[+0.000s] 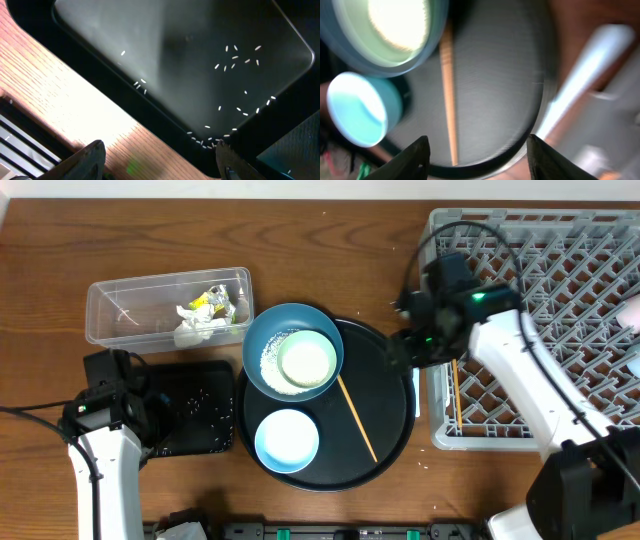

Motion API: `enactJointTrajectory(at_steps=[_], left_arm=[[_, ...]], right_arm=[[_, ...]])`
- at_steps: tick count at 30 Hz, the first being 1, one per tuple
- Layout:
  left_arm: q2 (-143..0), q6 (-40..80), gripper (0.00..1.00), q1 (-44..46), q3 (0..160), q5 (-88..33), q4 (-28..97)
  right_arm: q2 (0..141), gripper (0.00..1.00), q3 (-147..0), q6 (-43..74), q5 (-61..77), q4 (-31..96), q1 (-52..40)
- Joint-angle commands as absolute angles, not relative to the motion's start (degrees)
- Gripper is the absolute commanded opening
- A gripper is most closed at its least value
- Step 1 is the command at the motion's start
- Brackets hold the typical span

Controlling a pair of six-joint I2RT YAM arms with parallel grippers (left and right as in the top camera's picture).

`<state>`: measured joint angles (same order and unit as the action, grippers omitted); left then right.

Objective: Sort waste into correct bins and load items into the dishwasher rack
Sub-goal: 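Grasp the light-blue small bowl rim with the right gripper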

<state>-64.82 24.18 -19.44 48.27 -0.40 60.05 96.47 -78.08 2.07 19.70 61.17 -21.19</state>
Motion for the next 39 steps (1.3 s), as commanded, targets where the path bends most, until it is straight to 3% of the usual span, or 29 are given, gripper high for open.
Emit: enactJointTrajectory(at_steps=[1,15,25,27,30,33,36,39], left_arm=[[-64.73,24.71,0.72,-19.46,49.21,0.47,60.38],[-64.73,24.71,0.72,-19.46,49.19,0.47,60.38],[-64.73,24.71,0.72,-19.49,49.19,0.47,60.38],[-64.73,24.71,0.72,-19.49,49.19,0.47,60.38],[-64.73,24.71,0.73,-19.49,49.19,0.47,60.38],[-64.73,24.71,0.72,-19.49,49.19,0.47,60.38],[-64.73,24.71,0.72,-19.49,49.19,0.47,60.38],[-64.73,24.71,0.72,-19.46,49.19,0.47,60.38]], right_arm=[[96.05,0.58,-79.05,3.51,22.39,60.97,-27.83],[102.52,0.57,-78.67,22.72,10.94,57.14,-49.87],[112.55,0.52,-78.67,30.24,4.80,54.26,-54.39],[113.67,0.47,-78.67,30.24,4.91,53.54,-54.39],[114.24,0.25,-78.67,30.72,4.84,53.08,-54.39],[113.84,0.10,-78.76,30.87,4.91,52.95,-54.33],[112.22,0.01,-78.78,30.83,4.47,53.15,-54.15],[109.06,0.01,-79.00,30.81,4.27,53.78,-53.39]])
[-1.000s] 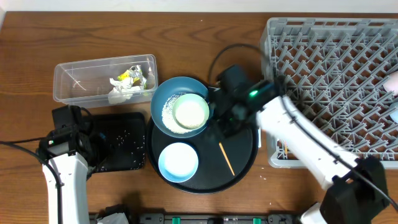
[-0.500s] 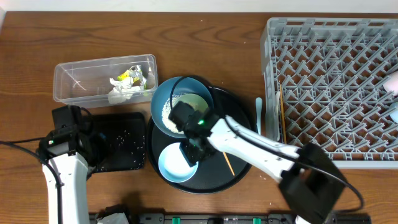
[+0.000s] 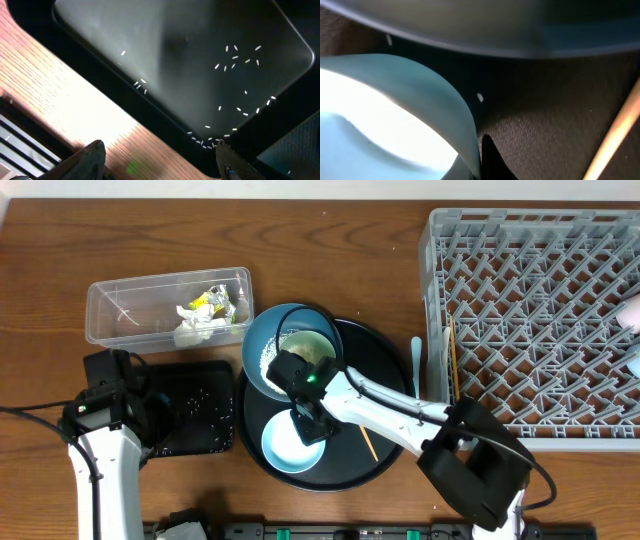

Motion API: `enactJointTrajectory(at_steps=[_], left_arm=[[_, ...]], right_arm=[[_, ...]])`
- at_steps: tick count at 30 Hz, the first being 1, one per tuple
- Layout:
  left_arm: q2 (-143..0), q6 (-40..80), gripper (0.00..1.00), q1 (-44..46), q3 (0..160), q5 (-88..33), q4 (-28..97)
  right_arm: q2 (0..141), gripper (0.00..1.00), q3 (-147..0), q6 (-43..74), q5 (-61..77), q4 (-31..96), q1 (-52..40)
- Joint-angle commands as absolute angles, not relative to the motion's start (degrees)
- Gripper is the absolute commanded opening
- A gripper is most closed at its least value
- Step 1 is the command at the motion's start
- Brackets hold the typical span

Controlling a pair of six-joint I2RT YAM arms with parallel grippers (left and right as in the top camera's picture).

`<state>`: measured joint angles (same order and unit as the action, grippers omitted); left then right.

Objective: Sort waste into correct bins and load items into the dishwasher rack
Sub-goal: 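Grasp the light-blue small bowl rim with the right gripper, then carry the light-blue bowl to the rack's top right and release it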

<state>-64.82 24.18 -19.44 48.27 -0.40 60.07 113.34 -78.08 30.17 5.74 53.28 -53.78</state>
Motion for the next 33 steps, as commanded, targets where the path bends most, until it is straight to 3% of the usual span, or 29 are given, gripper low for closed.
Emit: enactJointTrajectory(at_steps=[1,10,16,24,33], left_arm=[[-64.73,24.71,0.72,-19.49,49.19,0.47,60.38],[-64.73,24.71,0.72,-19.49,49.19,0.47,60.38],[-64.73,24.71,0.72,-19.49,49.19,0.47,60.38],[-64.73,24.71,0.72,-19.49,49.19,0.45,60.38],[-64.73,24.73,0.73,-19.49,49.19,0.47,60.36]], right_arm=[[107.46,0.01,-79.15,30.76,4.19,54.02,-52.90],[89.14,0.01,-79.90,21.82,-3.99,55.59,-43.83],[81.84,0.01,-79.90,17.67,-15.00,55.33,-31.48],[81.38,0.01,-79.90,6.46,-22.83,42.72,-9.26],[84.23,0.01,-79.90,-1.23,-39.57,26.41,1.93]])
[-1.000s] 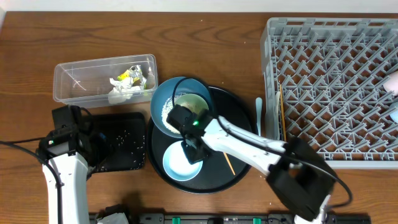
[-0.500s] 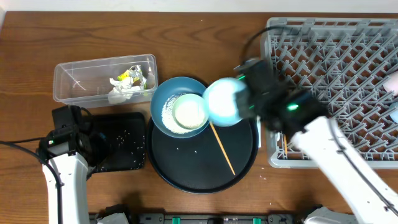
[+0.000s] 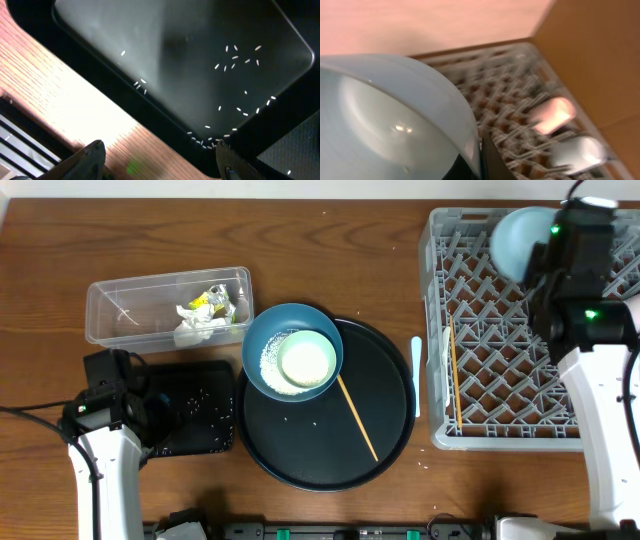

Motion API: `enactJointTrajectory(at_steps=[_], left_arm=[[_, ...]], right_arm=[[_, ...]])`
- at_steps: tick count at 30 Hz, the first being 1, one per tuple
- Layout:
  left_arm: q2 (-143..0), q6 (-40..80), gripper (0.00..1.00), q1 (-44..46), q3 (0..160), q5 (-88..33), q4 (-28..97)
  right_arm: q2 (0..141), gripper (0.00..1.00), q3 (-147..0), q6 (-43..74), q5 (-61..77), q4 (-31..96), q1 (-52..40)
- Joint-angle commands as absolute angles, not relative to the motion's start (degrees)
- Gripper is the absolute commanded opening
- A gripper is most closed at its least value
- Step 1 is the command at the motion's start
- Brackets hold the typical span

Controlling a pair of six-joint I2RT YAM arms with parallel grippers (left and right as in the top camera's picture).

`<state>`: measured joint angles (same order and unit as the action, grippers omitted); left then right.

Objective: Sort waste into correct bins and load items into the dishwasher rack
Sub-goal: 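Carry the light-blue bowl to the rack's top right and release it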

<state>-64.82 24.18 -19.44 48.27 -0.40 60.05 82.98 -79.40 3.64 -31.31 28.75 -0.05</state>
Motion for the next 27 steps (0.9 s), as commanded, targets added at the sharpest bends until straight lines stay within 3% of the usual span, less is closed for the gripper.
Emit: enactJointTrajectory(at_steps=[1,9,20,27], left_arm=[[-64.73,24.73,0.72,-19.49,49.21,0.47,60.34],[-64.73,24.73,0.72,-19.49,49.19,0.47,60.14],[-64.73,24.71,0.72,-19.49,49.19,0.45,60.14],[-64.73,24.71,0.72,-19.46,49.19,0.45,60.16]], right_arm=[[84.71,0.01,-79.90,-2.76,-41.34,24.23,2.90],[92.25,0.01,-79.90,-20.97,-53.84,3.29,8.08],[113.62,0.01,-80.01,-58.96,-64.75,-36.67,13.39],[124.16,0.01,-84.18,-60.53,-68.34,-39.64,15.11]])
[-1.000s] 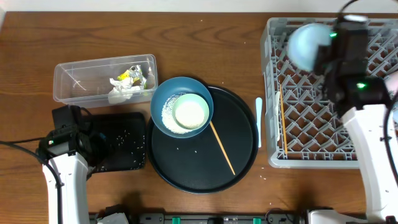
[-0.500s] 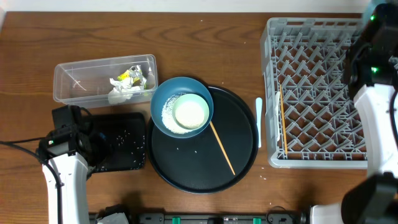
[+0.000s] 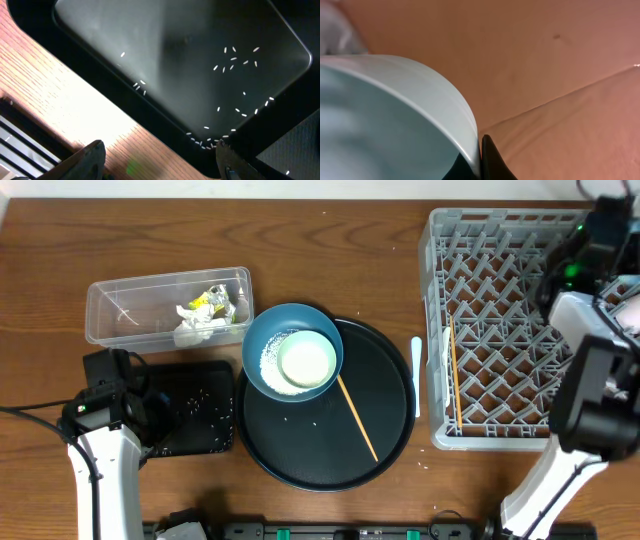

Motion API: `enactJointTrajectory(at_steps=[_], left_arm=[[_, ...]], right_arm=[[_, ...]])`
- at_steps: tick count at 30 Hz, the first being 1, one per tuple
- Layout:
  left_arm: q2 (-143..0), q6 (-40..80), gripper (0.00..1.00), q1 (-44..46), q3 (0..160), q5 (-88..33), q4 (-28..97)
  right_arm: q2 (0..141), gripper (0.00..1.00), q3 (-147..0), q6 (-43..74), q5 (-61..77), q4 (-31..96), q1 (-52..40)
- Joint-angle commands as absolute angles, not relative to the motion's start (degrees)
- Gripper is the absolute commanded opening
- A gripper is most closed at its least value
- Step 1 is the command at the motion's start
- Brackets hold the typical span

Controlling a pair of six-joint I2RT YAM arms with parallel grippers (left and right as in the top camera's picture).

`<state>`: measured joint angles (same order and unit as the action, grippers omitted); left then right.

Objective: Sort waste into correct bins and load items into the dishwasher rack
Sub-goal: 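Carry the light-blue bowl to the rack's top right and release it, then move the right gripper back toward the black tray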

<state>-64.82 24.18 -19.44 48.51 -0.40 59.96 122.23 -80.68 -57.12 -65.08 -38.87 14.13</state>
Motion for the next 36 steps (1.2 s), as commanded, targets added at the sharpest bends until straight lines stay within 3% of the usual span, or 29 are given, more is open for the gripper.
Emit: enactJointTrajectory(at_steps=[1,9,14,16,19,22,36], left_arm=[[-64.73,24.73,0.72,-19.46,49.19,0.45,60.14],[-64.73,24.73,0.72,-19.46,49.19,-1.10,59.40],[-64.73,24.69,0.73,-19.49,49.19,-1.23,59.09],[-64.73,24.69,0.73,-19.49,49.19,-1.23,59.11],[-64.73,24.69,0.72,-19.49,49.19,-1.23,59.11],[-64.73,24.69,0.73,-19.49,49.19,-1.23,59.11],[-64.73,24.69,0.72,-19.49,49.19,-1.26,59.09]], right_arm=[[125.27,0.01,-84.79,-60.49,-68.42,-39.64,15.16],[127.63,0.01,-85.06,-55.11,-68.12,-35.53,13.85],[127.63,0.14,-85.06,-49.08,-68.12,-32.08,12.64],[127.63,0.33,-85.06,-47.66,-68.14,-30.65,11.35],[127.63,0.71,-85.06,-45.45,-68.31,-28.82,9.26],[127.63,0.87,-85.06,-44.45,-69.32,-28.67,7.31],[126.52,0.97,-85.08,-44.16,-75.72,-28.95,3.40]])
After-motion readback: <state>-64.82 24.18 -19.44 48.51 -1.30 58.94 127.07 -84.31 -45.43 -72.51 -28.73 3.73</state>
